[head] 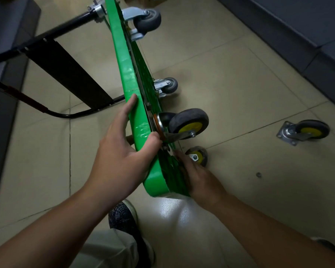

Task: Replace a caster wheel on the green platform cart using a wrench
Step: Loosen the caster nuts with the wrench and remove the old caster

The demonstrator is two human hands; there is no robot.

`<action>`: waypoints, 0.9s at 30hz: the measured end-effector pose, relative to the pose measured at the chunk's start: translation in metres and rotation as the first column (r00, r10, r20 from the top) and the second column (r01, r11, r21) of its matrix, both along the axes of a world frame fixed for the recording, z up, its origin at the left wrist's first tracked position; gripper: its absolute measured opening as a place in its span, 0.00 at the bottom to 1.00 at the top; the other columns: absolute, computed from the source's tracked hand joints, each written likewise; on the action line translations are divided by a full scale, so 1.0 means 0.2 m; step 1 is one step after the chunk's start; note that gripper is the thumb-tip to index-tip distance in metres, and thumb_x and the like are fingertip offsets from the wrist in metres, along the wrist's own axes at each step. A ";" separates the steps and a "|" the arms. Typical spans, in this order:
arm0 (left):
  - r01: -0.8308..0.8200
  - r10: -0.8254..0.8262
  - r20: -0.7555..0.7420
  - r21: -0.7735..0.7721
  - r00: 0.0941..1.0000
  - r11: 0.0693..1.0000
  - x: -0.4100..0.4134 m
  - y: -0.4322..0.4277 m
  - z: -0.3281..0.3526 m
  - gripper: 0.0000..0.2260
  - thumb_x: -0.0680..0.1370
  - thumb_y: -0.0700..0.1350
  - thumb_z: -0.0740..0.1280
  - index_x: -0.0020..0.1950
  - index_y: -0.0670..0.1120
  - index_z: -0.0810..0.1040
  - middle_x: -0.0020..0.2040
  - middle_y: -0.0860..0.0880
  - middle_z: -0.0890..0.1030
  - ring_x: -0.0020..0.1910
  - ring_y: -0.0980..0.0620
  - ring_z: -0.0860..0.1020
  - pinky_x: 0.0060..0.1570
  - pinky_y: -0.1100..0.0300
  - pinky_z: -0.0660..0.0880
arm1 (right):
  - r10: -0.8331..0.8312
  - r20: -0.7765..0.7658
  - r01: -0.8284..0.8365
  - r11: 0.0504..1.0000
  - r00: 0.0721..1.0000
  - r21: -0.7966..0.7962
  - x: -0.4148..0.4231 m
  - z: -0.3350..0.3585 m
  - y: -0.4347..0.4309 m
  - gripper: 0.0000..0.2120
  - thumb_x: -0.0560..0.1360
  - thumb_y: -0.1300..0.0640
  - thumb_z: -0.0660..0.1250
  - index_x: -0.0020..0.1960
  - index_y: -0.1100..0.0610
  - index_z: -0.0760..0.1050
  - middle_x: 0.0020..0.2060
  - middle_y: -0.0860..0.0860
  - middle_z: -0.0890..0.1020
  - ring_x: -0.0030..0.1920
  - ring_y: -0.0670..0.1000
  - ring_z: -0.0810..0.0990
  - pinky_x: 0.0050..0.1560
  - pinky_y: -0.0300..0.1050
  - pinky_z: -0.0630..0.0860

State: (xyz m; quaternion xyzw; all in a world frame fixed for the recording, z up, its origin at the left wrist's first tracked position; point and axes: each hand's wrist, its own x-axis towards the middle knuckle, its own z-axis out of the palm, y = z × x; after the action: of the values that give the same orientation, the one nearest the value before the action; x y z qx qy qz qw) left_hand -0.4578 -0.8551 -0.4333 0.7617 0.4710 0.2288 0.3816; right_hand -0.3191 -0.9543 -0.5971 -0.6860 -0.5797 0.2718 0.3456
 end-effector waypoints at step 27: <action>-0.018 0.024 -0.063 0.094 0.998 0.995 0.02 0.00 0.00 0.35 0.73 0.61 0.65 0.80 0.66 0.60 0.72 0.56 0.74 0.55 0.44 0.82 0.58 0.42 0.80 | -0.537 -0.674 0.028 0.792 0.507 -0.610 0.06 0.81 -0.06 0.16 0.85 0.59 0.56 0.69 0.48 0.74 0.35 0.57 0.76 0.19 0.46 0.65 0.20 0.33 0.57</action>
State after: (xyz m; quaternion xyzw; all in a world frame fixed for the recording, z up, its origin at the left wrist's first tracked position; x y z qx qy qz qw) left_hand -0.4535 -0.8557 -0.4331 0.7806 0.4799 0.2302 0.3277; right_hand -0.3072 -0.9662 -0.4344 -0.6324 -0.1247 0.6427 0.4140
